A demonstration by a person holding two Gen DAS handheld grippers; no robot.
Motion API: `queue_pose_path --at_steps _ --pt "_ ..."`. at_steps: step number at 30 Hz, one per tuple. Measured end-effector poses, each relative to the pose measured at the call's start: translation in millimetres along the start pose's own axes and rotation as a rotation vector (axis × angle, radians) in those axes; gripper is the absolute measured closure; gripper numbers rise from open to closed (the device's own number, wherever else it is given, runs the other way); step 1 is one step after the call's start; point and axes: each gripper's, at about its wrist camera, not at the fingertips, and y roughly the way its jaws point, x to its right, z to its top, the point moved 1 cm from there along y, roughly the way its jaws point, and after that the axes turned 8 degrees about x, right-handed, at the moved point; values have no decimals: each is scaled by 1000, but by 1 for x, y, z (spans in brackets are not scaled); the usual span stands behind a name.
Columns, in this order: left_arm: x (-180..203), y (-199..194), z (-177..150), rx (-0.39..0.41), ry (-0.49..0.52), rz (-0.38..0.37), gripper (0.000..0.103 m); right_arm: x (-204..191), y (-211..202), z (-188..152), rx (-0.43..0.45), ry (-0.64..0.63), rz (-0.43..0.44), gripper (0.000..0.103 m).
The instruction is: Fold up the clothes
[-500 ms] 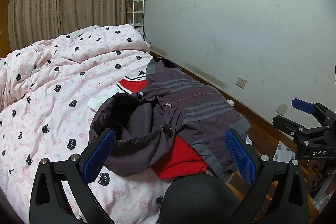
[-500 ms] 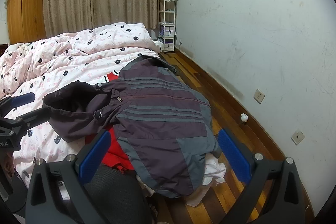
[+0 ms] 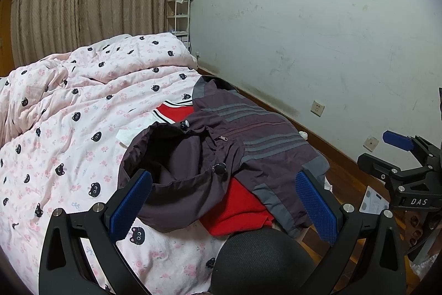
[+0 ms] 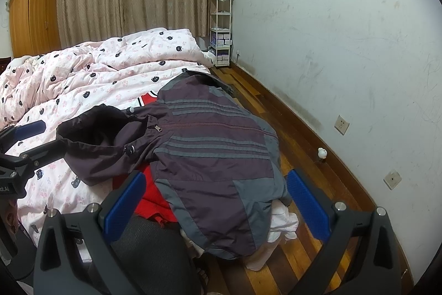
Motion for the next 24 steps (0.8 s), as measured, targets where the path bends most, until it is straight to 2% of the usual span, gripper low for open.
queue_pose_path --at_steps 24 --pt "-5 0 0 1 -9 15 0 -3 0 1 -5 -11 9 0"
